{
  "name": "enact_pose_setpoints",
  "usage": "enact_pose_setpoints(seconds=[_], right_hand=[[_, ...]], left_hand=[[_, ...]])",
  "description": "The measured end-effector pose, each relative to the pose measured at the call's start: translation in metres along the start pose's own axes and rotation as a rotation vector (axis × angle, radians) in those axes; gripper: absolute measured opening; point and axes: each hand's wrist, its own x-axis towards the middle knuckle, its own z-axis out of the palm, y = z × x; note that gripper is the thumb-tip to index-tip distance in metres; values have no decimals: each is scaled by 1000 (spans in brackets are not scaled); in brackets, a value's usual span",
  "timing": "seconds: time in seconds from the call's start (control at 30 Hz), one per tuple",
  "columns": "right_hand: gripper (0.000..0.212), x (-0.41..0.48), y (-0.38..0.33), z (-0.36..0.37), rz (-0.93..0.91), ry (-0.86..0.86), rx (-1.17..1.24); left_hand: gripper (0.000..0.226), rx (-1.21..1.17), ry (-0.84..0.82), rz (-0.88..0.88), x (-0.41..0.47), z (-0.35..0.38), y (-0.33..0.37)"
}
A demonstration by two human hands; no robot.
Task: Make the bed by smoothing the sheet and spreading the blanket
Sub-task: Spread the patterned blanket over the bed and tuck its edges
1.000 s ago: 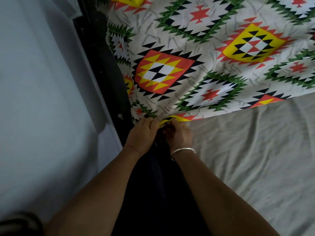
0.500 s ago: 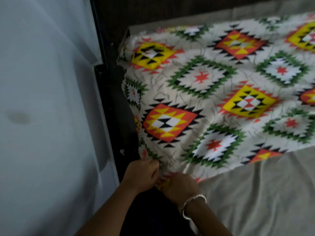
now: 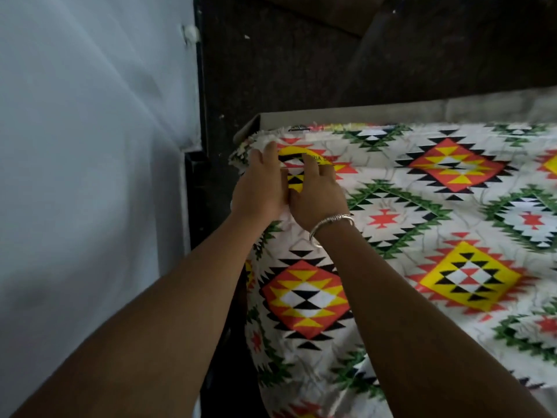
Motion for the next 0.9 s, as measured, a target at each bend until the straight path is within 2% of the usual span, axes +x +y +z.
enact_pose_setpoints(seconds=[0.07,0.13,0.23,0.3,0.4,0.5,0.57,0.63,0.67,0.73,0.8,0.9], right_hand=[[69,12,-6,5,0,19,-151],[79,19,-10,13,-2,-3,-328],[92,31,-10,25,34,-150,-323],[93,38,-12,27,52,-205,-297],[96,47,-17,15,48,-253,-343],[81,55,-11,-6,-16,-168,-388],[81,57,-1,-14,-55,-106,-403],[79,59,9,-18,-73,-45,-299],[72,61,12,-19,-85,-27,-218],[51,67,15,-22,-94,-78,-130],[33,71,14,-24,-122,-143,-151],[14,75,13,-28,-197,-100,-160]], left_hand=[[56,-22,-41,-62,14,1,-7],[63,47,-176,-44,20,5,-17],[66,-8,-363,-56,26,15,-31],[64,-58,-394,-74,30,16,-33],[59,-23,-348,-29,39,2,-34],[54,-54,-387,91,53,-16,-35],[59,58,-443,194,61,-24,-38],[57,131,-404,304,65,-26,-40],[53,88,-361,340,64,-24,-40],[39,-113,-310,306,58,-19,-42],[27,-300,-302,214,51,-13,-45],[17,-452,-241,128,47,-9,-47]])
